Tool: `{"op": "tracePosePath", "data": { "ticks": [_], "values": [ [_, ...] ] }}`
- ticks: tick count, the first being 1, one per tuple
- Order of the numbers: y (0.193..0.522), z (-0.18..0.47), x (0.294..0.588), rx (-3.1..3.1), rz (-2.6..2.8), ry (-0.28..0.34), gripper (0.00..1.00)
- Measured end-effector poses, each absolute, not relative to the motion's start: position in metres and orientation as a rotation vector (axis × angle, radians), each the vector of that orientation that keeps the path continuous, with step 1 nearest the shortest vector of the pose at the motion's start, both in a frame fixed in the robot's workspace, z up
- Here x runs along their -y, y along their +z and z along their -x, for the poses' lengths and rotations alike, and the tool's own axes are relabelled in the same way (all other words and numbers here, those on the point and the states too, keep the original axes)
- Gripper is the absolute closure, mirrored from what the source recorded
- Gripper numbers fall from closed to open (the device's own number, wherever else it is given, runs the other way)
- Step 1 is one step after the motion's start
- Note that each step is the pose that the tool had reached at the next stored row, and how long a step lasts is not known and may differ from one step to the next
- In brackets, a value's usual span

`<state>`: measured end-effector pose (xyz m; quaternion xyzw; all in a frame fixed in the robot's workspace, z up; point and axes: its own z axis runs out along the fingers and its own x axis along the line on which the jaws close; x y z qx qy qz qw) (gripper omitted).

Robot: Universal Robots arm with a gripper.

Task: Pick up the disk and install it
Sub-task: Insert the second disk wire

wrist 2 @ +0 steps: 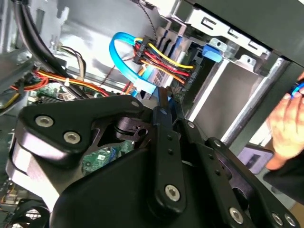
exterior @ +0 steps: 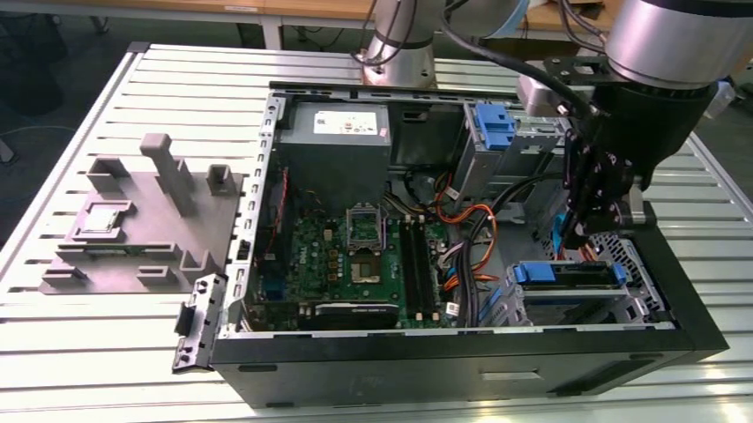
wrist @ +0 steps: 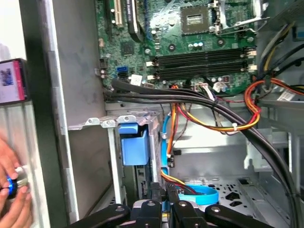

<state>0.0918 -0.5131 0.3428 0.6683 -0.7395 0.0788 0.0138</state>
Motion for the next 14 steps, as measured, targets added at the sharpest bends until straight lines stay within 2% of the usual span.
{"op": "tracePosePath", "data": {
  "ticks": [14],
  "values": [
    [0.341,-0.091,0.542,2.353,-2.118,0.176,0.84]
  ]
}}
